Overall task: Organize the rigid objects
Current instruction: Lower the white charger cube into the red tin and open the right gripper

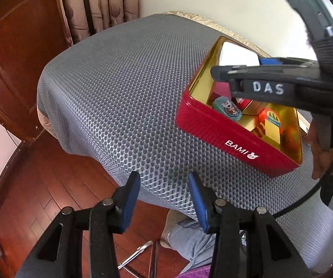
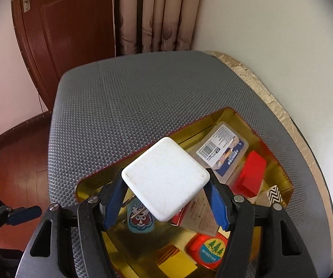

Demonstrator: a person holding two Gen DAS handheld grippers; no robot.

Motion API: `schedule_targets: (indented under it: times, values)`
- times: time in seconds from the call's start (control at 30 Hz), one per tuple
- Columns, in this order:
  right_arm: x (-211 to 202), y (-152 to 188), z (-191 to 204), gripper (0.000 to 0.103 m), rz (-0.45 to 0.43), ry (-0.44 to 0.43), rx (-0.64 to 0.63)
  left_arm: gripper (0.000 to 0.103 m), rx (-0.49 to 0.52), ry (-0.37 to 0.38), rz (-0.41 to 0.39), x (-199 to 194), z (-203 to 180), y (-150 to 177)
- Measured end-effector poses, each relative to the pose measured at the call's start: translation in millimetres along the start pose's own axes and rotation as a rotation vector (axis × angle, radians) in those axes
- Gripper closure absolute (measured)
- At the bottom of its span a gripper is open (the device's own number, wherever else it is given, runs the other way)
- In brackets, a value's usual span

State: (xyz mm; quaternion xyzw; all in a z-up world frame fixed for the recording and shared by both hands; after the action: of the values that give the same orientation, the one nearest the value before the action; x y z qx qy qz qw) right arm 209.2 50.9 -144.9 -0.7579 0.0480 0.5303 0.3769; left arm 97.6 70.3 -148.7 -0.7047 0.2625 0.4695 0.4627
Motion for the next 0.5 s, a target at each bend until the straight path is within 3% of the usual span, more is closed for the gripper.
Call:
schedule_targets:
  times: [0.3,0.5]
  values:
    - [13.0,0.5,-0.7,0.040,0.012,0.013,0.016,0.059,-0.007,-0.005,0.021,5.7,3.9,1.1]
    - [2.8,-4.6,-7.7,0.037,-0.032,0.005,0.060,0.059,-0.010,-0.004,0.022,4.4,3.6,0.4]
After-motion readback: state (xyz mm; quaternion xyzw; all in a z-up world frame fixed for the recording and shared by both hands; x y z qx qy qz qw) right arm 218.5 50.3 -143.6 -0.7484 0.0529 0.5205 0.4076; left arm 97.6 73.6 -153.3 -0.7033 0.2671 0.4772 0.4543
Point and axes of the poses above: each gripper's, at about its wrist camera, not at the fingertips, and x roughly the way its jaws point, z to its left, y to its underside, the point moved 7 cm from there along x, roughly the way its jaws point, and after that the axes turned 7 degrees about -x, right-handed, at the moved point
